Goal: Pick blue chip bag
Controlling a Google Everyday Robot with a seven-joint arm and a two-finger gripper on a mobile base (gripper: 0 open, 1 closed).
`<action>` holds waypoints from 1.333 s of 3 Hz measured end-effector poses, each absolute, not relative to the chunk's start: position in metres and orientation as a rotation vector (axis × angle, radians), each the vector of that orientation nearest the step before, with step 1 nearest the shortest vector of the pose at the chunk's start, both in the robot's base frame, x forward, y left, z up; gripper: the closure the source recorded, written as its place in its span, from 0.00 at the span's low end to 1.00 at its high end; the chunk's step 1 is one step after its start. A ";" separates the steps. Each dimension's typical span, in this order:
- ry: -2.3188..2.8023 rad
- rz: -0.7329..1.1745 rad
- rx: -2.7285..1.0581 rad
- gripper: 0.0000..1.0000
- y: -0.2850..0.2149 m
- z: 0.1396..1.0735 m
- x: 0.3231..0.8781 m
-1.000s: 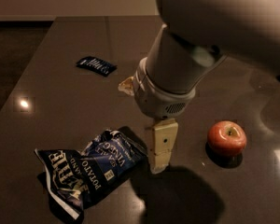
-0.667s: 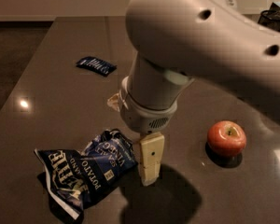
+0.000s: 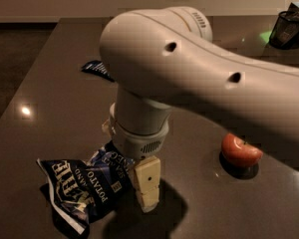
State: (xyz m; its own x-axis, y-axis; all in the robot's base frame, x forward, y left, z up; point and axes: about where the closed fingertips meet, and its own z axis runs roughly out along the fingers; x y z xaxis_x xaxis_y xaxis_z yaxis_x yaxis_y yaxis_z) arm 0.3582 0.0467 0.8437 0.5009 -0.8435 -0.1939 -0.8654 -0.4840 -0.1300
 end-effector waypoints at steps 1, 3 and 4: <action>1.466 0.156 -2.569 0.25 0.051 0.839 0.355; 1.500 0.267 -2.554 0.88 0.055 0.864 0.360; 1.502 0.333 -2.502 1.00 0.051 0.894 0.369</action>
Offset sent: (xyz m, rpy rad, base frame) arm -0.0044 0.0097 0.0018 -0.0422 0.0825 0.0170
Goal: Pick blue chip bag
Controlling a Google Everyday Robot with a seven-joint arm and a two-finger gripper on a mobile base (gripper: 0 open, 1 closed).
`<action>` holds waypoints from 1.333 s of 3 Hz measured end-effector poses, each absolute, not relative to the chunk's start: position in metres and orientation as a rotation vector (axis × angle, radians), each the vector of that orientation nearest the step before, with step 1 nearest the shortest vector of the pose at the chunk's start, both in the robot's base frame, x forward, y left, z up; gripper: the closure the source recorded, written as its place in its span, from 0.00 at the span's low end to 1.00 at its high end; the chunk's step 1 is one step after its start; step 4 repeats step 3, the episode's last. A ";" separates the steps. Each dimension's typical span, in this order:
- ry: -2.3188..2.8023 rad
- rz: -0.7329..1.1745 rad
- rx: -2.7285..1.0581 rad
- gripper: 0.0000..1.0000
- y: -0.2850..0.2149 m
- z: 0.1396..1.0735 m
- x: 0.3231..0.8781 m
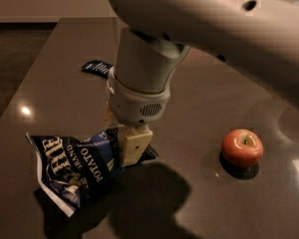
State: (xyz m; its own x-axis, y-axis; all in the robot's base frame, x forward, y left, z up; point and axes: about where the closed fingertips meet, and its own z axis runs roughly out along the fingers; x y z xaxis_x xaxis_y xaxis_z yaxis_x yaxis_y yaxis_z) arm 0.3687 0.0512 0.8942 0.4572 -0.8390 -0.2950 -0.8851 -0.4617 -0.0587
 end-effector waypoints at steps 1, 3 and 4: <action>1.495 0.399 -2.420 1.00 0.039 0.948 0.384; 1.474 0.394 -2.369 1.00 0.038 0.976 0.391; 1.474 0.394 -2.369 1.00 0.038 0.976 0.391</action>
Offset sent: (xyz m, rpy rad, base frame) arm 0.0266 -0.0284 0.0986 0.1339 0.0348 -0.0401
